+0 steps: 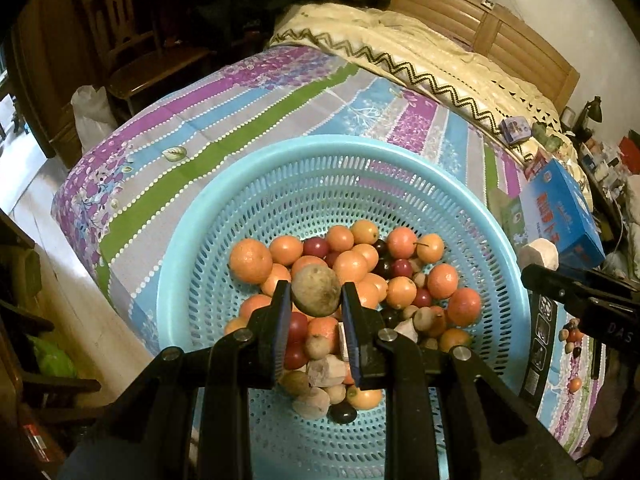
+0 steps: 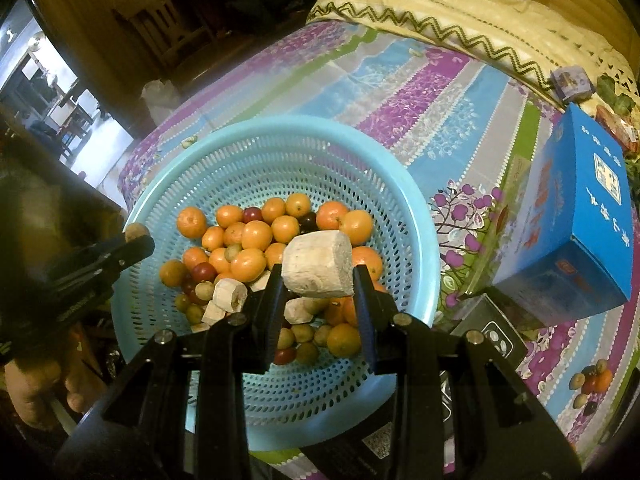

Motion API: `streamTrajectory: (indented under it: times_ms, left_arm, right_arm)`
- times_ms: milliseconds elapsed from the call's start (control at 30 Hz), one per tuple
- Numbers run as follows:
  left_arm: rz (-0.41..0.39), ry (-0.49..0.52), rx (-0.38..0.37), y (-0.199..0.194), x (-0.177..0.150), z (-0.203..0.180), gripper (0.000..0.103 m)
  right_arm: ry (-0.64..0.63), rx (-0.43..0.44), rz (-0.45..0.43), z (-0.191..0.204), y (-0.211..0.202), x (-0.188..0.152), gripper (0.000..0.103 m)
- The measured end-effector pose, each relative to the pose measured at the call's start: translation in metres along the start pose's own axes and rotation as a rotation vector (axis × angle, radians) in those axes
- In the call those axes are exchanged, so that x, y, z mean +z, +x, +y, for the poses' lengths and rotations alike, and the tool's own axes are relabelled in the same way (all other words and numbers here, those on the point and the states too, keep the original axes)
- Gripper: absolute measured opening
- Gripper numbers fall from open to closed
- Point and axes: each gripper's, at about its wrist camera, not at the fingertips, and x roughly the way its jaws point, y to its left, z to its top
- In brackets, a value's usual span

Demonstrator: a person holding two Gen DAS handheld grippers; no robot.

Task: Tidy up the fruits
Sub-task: 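Lower both held items into the basket and open both tools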

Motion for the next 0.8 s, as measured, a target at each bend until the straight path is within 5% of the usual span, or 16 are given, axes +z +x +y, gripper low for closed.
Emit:
streamTrajectory:
  times_ms: [800]
  left_arm:
    - [0.012,0.011,0.006,0.0068,0.0011,-0.0097,0.025]
  right_arm:
    - [0.000,0.009,0.002,-0.0036,-0.0013,-0.0001,0.035]
